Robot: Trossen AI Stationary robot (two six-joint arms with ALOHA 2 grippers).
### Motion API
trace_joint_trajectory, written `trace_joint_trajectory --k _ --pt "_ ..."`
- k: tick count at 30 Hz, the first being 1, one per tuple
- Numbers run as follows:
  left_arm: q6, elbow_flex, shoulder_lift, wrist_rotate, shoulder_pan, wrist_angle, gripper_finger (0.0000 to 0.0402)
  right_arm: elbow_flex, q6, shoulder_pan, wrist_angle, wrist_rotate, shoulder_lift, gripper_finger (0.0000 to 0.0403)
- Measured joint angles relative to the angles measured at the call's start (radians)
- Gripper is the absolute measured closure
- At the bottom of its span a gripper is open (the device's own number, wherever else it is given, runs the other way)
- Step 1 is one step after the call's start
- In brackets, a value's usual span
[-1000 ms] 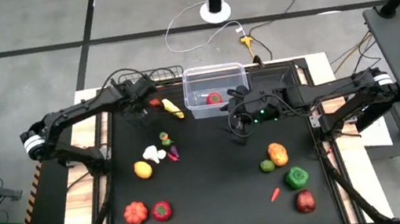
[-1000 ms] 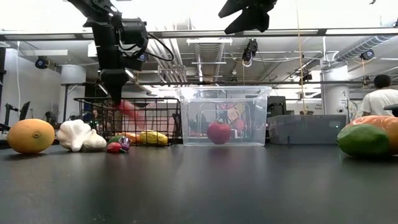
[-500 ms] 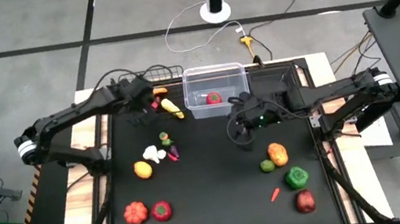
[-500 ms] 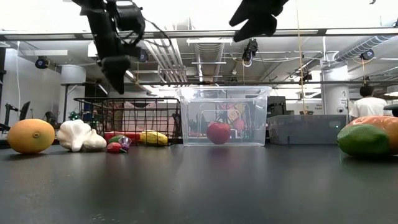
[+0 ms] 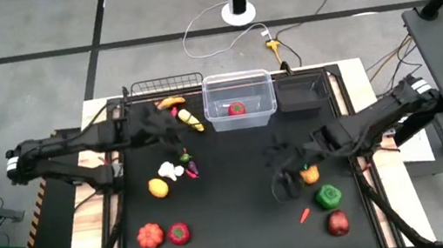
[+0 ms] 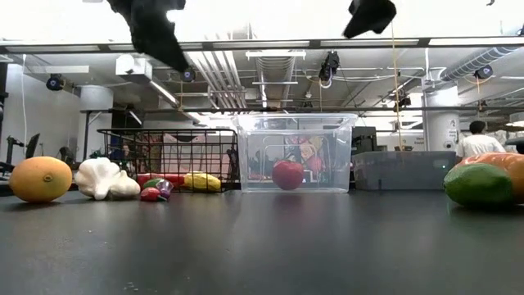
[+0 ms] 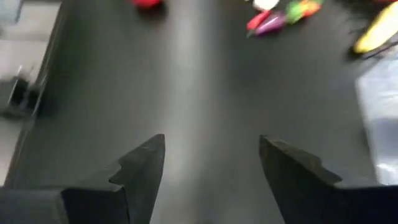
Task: Sort produce into baskets
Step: Put the small orange chili pepper into the black bin
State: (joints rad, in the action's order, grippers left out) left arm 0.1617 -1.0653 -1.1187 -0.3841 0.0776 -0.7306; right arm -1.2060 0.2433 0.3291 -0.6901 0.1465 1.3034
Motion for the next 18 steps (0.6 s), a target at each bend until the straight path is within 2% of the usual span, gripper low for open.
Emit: trace_joint_trajectory --k 2,5,9,13,18 --pt "0.021 0.002 -0.003 -0.024 -0.07 0.037 0.0204 0.001 0.022 0.055 -0.032 -0.001 0.016 0.0158" --pt "0.047 0.002 -0.017 -0.115 -0.173 0.086 0.0204 0.001 0.061 0.133 -0.05 -0.03 0.055 0.0165" --pt "0.079 0.003 -0.04 -0.186 -0.282 0.112 0.0204 0.001 0.193 0.219 -0.074 -0.051 0.106 0.0171" --pt "0.136 0.003 -0.068 -0.21 -0.34 0.114 0.0204 0.002 0.306 0.31 -0.13 -0.051 0.151 0.0177" --pt "0.168 0.003 -0.109 -0.211 -0.359 0.114 0.0204 0.002 0.34 0.395 -0.174 -0.049 0.227 0.0179"
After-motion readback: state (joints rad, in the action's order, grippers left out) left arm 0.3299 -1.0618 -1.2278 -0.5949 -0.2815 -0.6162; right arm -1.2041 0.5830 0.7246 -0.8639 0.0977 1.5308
